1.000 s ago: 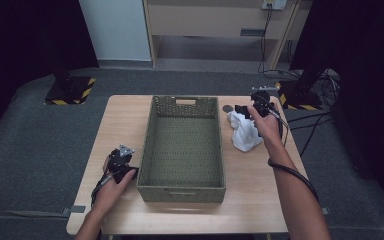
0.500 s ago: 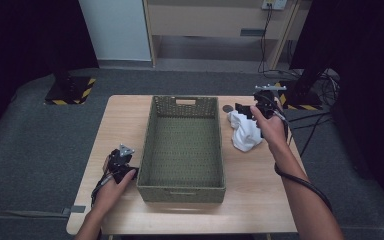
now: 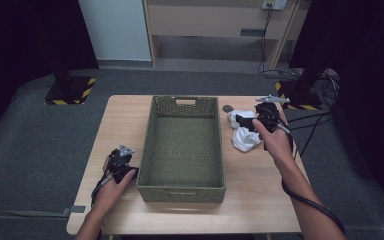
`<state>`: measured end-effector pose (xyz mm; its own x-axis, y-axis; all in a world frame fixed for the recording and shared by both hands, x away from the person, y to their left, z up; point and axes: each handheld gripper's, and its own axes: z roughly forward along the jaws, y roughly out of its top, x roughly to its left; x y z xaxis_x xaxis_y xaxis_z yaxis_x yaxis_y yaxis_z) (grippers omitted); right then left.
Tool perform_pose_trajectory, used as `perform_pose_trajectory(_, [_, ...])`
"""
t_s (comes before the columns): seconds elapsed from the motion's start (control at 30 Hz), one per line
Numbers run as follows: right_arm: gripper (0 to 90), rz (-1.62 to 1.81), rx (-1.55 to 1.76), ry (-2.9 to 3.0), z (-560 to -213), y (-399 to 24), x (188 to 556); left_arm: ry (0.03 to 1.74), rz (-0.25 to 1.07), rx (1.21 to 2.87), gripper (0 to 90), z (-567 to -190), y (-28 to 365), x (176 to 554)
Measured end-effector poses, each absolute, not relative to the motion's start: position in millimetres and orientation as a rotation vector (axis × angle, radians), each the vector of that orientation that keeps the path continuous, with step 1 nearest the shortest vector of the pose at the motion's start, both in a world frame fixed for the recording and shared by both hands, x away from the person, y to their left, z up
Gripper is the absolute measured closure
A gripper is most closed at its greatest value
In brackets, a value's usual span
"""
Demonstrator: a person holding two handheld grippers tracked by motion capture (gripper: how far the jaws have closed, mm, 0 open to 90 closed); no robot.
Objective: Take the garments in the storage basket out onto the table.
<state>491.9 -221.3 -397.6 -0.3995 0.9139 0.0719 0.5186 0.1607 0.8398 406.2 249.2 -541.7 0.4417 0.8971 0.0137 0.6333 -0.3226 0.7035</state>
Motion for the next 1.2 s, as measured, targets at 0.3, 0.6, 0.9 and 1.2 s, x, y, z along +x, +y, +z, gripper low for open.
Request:
perform_pose_trajectory(0.3, [2.4,1.130,1.337,2.017,-412.2,-219.4,472.5,1.279,0.543,2.068,0.0,-541.7,249.2,406.2])
perform_pose_trajectory(0.6, [2.4,1.120,1.340,2.040,-431.1,-222.9,452.7,1.279,0.543,2.068,0.0,-541.7,249.2,406.2])
perform_pose_trajectory(0.9, [2.4,1.130,1.355,2.042,-444.3,-228.4,432.1,1.279,0.542,2.068,0.0,-541.7,249.2,406.2])
perform_pose_trajectory(1.2, [2.6,1.118,1.346,2.068,-456.0,-227.5,415.1,1.279,0.542,2.068,0.0,-541.7,249.2,406.2])
